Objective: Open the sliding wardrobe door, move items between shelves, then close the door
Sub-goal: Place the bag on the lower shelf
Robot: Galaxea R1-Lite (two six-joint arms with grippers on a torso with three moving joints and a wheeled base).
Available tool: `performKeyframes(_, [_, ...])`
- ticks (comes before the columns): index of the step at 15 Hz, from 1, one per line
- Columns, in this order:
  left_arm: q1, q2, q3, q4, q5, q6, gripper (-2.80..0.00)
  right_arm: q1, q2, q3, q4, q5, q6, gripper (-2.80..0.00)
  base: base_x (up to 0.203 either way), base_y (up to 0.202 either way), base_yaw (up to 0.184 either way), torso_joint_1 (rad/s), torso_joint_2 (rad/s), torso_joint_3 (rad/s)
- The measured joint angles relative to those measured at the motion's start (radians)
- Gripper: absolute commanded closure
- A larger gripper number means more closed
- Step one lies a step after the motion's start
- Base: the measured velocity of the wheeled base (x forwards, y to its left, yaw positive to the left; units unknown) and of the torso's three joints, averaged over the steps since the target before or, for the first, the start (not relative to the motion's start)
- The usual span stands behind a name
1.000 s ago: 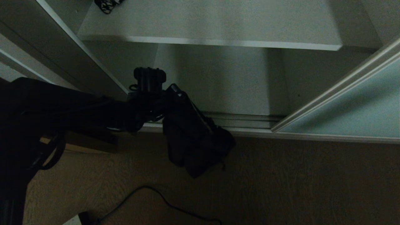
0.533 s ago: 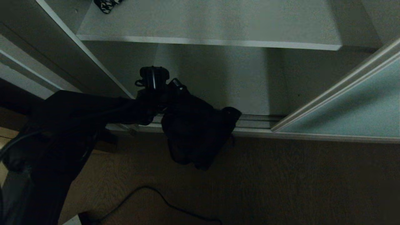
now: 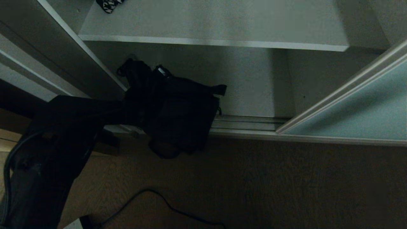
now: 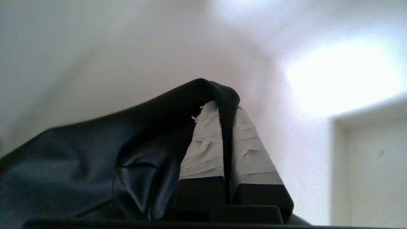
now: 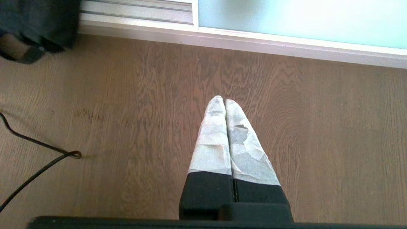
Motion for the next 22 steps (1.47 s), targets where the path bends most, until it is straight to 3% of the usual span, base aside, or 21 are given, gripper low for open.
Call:
performKeyframes(4, [0.025, 0.027, 0.000, -0.142, -0.020, 0.058, 0.00, 0.000, 0.000, 0.000, 0.000, 0.000, 0.000, 0.00, 0.000, 0.000, 0.000, 0.000, 0.00, 0.000])
performKeyframes(15, [0.031, 0.116, 0.004, -0.687, 0.001, 0.381, 0.00, 0.000, 0.000, 0.000, 0.000, 0.000, 0.000, 0.00, 0.000, 0.000, 0.000, 0.000, 0.00, 0.000])
performKeyframes(16, [0.032, 0.114, 0.005, -0.695, 0.008, 0.410, 0.00, 0.000, 0.000, 0.000, 0.000, 0.000, 0.000, 0.00, 0.000, 0.000, 0.000, 0.000, 0.00, 0.000])
performKeyframes(19, [0.043, 0.105, 0.004, -0.695, 0.009, 0.420, 0.00, 0.000, 0.000, 0.000, 0.000, 0.000, 0.000, 0.00, 0.000, 0.000, 0.000, 0.000, 0.00, 0.000])
performKeyframes(22, [0.045, 0.108, 0.004, -0.697, 0.074, 0.441, 0.00, 0.000, 0.000, 0.000, 0.000, 0.000, 0.000, 0.00, 0.000, 0.000, 0.000, 0.000, 0.00, 0.000])
